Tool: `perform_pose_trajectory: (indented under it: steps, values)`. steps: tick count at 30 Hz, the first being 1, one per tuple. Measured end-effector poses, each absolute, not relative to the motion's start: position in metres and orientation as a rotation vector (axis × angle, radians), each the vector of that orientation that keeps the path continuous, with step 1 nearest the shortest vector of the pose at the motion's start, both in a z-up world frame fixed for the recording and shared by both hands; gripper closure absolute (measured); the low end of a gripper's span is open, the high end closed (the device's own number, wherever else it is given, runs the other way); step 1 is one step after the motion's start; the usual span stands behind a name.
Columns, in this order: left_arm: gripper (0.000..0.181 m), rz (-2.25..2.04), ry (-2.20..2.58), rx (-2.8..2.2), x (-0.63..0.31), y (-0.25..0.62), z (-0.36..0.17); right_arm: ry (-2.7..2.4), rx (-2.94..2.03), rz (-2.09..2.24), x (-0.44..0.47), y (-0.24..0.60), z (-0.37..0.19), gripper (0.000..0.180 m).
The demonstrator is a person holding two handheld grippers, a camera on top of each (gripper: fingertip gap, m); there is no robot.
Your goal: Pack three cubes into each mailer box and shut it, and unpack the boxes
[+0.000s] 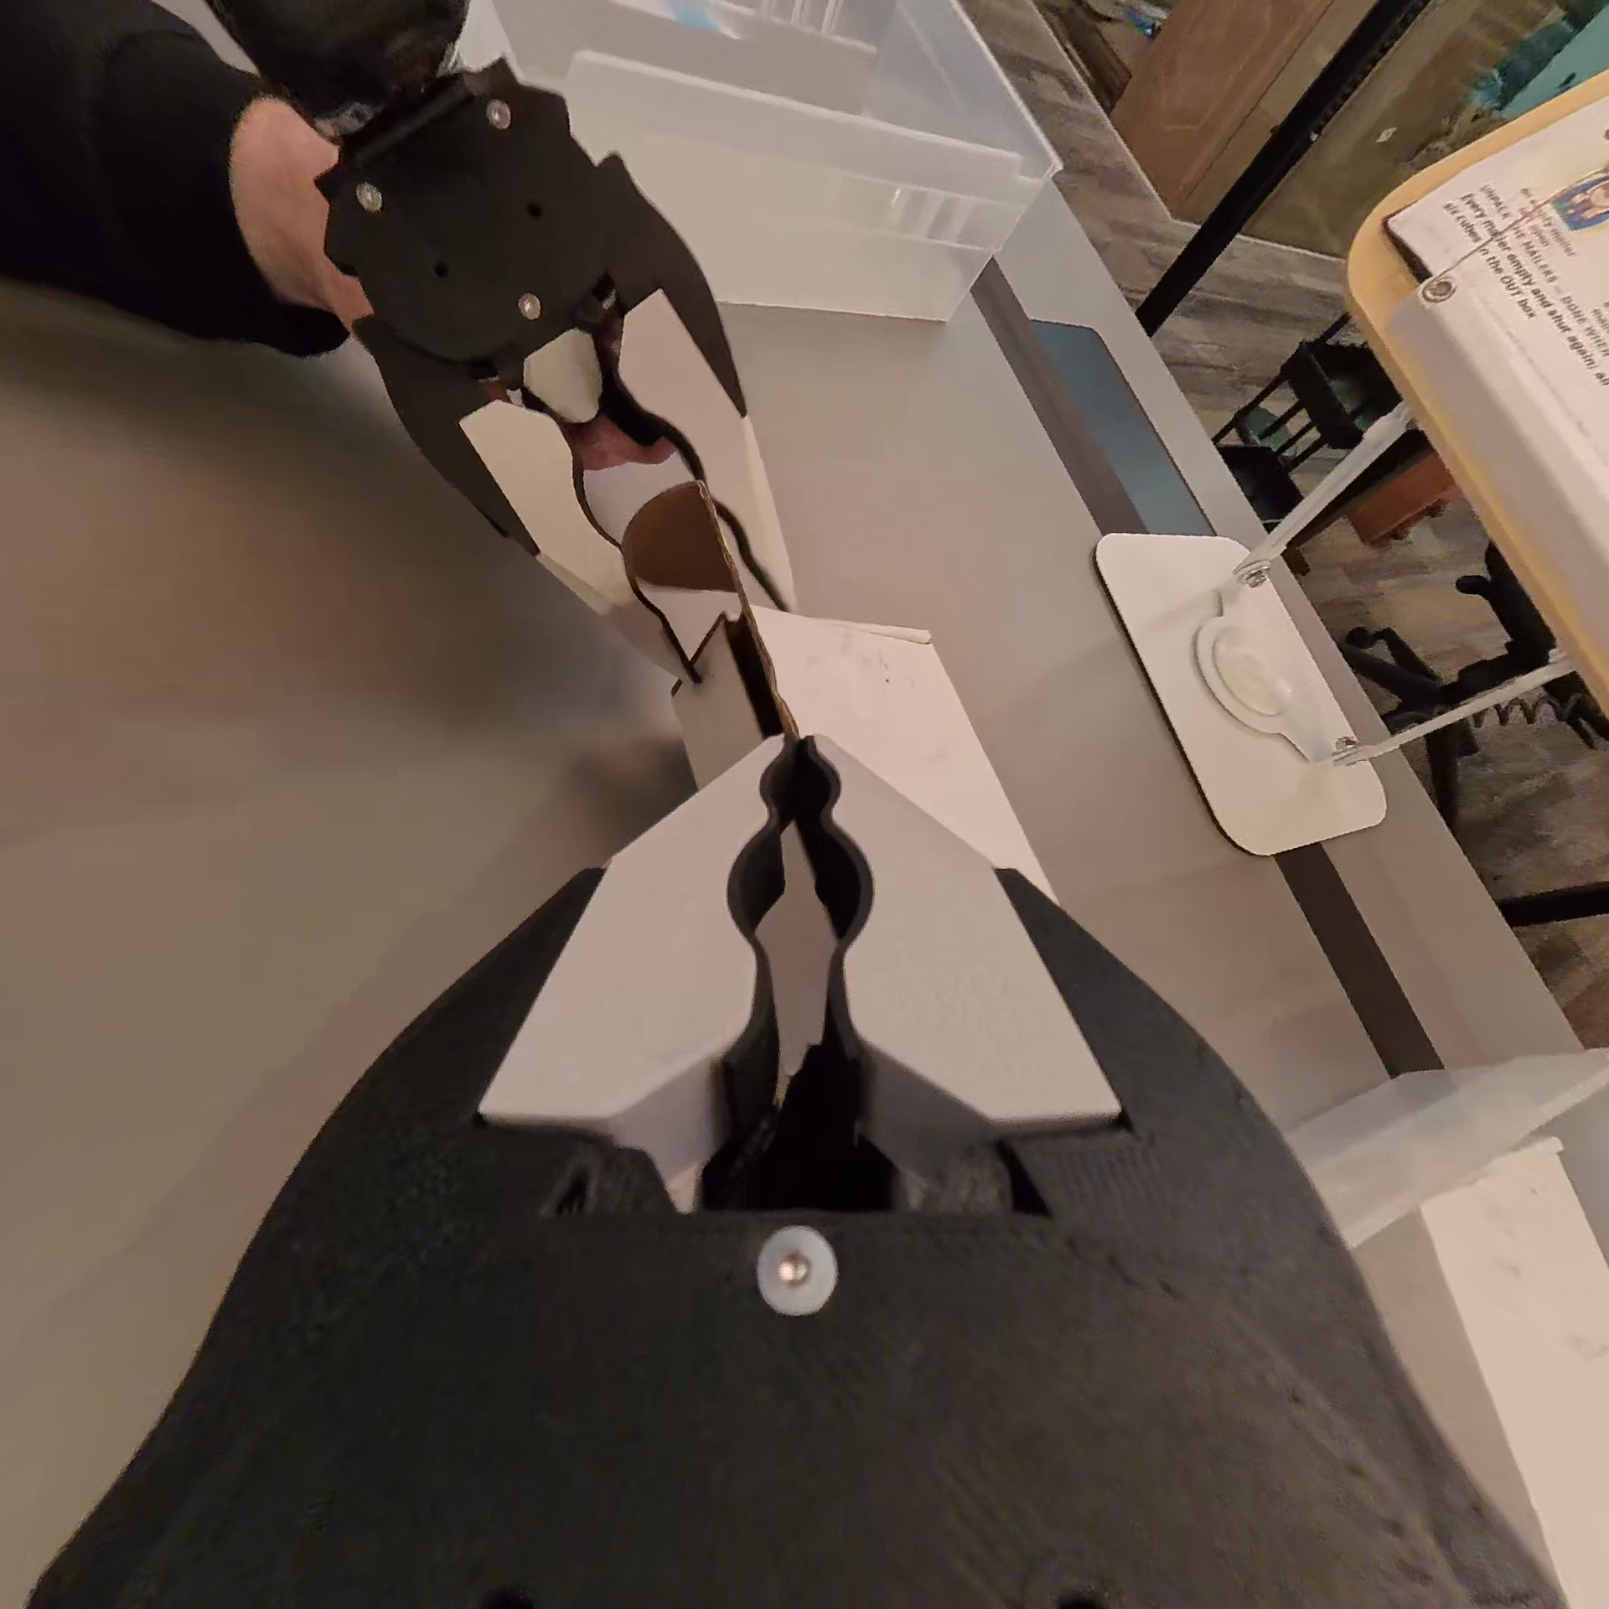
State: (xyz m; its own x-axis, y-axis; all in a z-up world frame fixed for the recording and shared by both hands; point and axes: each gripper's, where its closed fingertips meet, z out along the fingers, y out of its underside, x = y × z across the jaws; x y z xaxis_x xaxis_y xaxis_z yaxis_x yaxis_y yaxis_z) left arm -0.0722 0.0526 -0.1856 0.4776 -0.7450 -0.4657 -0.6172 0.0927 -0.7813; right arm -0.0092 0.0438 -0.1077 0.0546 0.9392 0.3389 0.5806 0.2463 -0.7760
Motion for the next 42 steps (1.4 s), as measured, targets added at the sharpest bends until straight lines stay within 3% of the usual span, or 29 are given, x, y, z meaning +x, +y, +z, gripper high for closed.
perform_pose_trajectory:
  steps: [11, 23, 29, 33, 42]
  values:
    - [0.151, -0.003, 1.323, -1.568, -0.064, 0.053, -0.2, -1.582, -1.477, 0.572, -0.012, 0.068, -0.076, 0.18]
    - [0.17, -0.018, 1.439, -1.589, -0.051, 0.053, -0.203, -1.563, -1.564, 0.193, -0.044, 0.197, -0.072, 0.18]
    - [0.171, -0.031, 1.432, -1.598, -0.051, 0.053, -0.203, -1.607, -1.483, -0.177, -0.058, 0.257, -0.099, 0.18]
    - [0.173, -0.027, 1.437, -1.589, -0.048, 0.052, -0.203, -1.693, -1.566, -0.22, -0.063, 0.273, -0.151, 0.18]
    - [0.173, -0.113, 1.43, -1.617, -0.044, 0.04, -0.201, -1.858, -1.666, -0.246, -0.045, 0.253, -0.239, 0.18]
